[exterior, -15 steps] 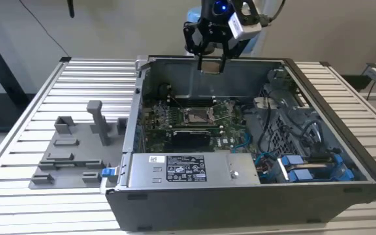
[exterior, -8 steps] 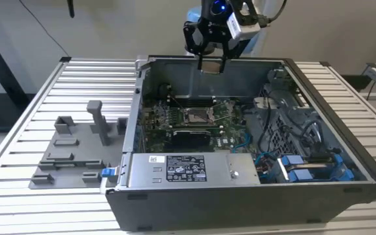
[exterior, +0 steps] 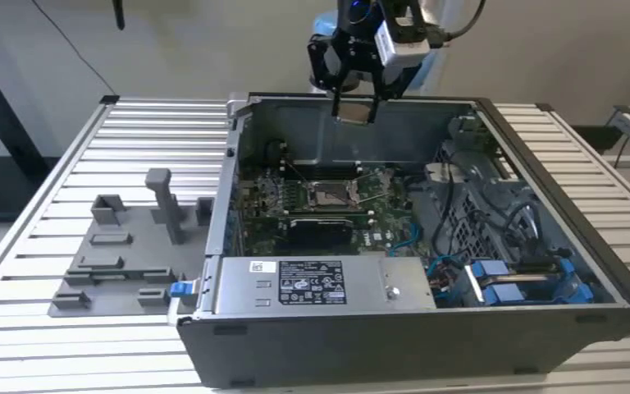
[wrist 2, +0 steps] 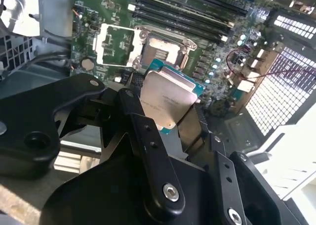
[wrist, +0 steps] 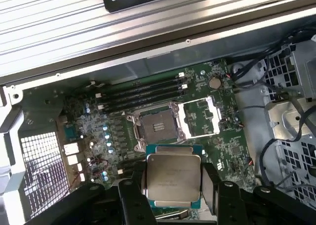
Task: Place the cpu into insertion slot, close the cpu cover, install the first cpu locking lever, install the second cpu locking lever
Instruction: 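Place the cpu into insertion slot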
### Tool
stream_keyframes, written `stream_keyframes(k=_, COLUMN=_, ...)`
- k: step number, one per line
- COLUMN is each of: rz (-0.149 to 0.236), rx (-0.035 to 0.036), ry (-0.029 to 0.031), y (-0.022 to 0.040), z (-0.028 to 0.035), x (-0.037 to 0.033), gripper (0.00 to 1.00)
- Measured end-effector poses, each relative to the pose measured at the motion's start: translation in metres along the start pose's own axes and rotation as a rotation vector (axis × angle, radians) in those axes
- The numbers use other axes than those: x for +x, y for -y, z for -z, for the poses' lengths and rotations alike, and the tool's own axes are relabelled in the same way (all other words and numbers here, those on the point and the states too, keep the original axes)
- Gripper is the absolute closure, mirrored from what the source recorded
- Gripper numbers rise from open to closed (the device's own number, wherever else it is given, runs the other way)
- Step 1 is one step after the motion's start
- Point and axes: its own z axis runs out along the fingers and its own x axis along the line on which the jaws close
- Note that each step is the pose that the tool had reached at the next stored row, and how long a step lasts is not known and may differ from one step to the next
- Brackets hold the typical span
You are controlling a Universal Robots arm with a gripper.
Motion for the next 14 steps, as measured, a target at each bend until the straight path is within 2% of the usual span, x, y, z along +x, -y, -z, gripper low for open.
stream_keyframes(k=14, rz=-0.128, rx=-0.0023, ry=0.0105, y=0.0001, z=-0.0003, x=0.0, gripper=0.45)
